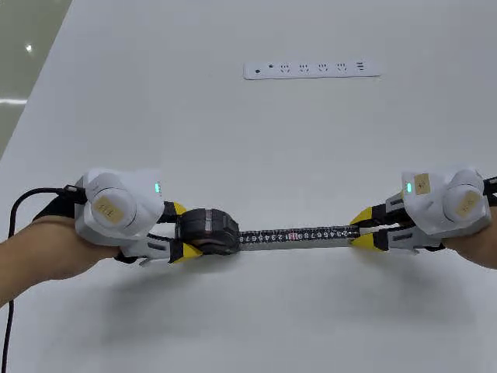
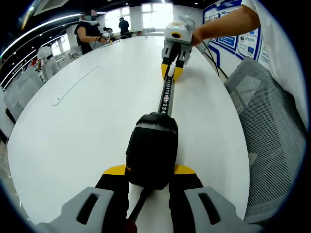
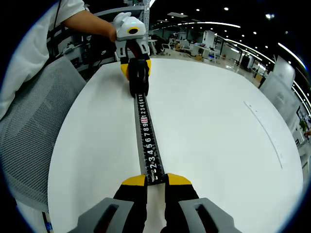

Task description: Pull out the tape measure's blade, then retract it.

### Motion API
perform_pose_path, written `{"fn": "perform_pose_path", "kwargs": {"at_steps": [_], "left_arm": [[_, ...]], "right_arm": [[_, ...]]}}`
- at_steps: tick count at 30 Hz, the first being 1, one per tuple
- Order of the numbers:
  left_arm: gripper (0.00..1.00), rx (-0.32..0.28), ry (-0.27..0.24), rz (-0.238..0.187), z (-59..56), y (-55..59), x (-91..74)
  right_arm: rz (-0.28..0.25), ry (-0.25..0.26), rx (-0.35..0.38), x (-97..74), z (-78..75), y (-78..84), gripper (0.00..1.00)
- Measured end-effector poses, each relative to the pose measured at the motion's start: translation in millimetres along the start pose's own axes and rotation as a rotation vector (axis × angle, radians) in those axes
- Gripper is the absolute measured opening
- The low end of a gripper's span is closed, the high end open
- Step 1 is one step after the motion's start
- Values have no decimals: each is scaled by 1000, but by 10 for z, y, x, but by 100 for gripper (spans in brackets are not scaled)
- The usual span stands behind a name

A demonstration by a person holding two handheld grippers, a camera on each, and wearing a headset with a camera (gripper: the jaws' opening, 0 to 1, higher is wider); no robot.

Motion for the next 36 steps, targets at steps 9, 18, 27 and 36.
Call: {"fn": "perform_pose_path", "kwargs": {"at_steps": [9, 18, 27, 36], "left_arm": [[26, -1, 0, -3, 0, -5, -1], [26, 0, 0, -3, 0, -5, 0], [26, -2, -1, -5, 0, -5, 4], [26, -6, -2, -6, 3, -10, 6]], "right_arm": [[12, 9, 26, -113, -50, 157, 9], [33, 22, 39, -218, -90, 264, 9], [49, 31, 54, -347, -99, 414, 10], [50, 35, 58, -349, -93, 412, 10]]}}
Point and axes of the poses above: the centre of the closed fingertips' face, and the gripper's own axes: x roughly forward along the fingers, z roughly to its left, y roughly out of its underside, the point moved 2 cm from there along -x, roughly backward along the fingers, and after that the axes turned 1 degree about y, right-handed, at the moved point
